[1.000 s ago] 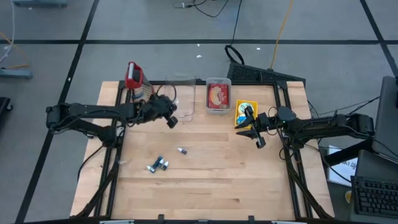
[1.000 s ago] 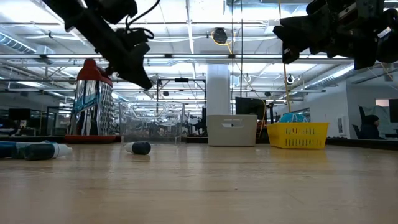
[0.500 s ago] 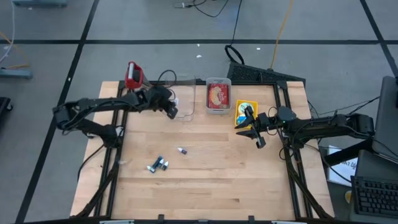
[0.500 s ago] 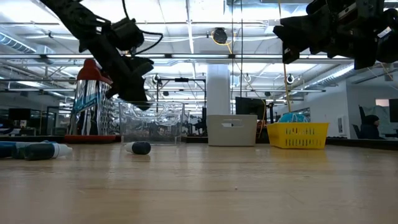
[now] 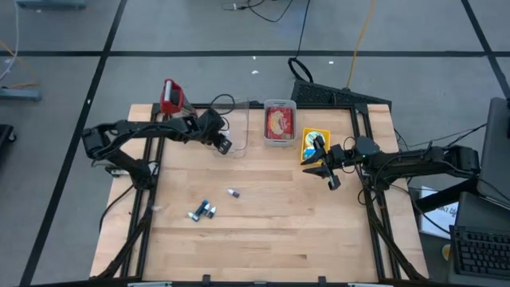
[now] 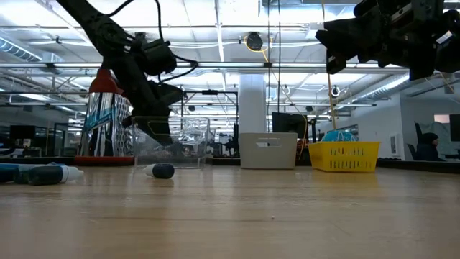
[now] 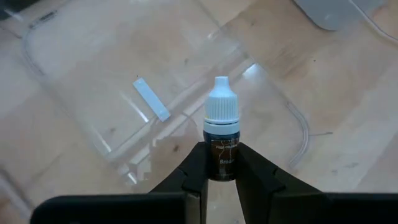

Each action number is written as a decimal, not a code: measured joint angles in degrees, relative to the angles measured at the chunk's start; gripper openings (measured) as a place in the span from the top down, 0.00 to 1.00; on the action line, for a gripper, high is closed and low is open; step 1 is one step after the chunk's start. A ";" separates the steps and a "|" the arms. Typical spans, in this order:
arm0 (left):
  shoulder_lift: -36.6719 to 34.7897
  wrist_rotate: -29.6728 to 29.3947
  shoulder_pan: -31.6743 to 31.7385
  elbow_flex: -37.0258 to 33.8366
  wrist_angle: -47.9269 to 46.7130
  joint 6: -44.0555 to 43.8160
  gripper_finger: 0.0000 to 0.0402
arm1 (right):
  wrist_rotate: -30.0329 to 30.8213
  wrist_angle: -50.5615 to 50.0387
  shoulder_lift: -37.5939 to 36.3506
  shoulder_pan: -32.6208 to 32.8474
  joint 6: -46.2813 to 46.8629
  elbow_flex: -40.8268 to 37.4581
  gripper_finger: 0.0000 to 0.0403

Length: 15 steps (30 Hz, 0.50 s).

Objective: Pick & Place Food Item
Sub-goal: Put the brown food coloring into the transparent bin

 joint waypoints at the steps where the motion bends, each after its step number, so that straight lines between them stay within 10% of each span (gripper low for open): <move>1: 0.12 0.00 -0.02 0.00 0.00 -0.02 0.86 | 0.00 -0.01 0.00 0.00 0.00 0.00 0.75; 15: 0.10 -1.33 -0.02 0.00 2.38 0.45 0.81 | 0.00 -0.20 0.00 0.00 0.00 0.00 0.75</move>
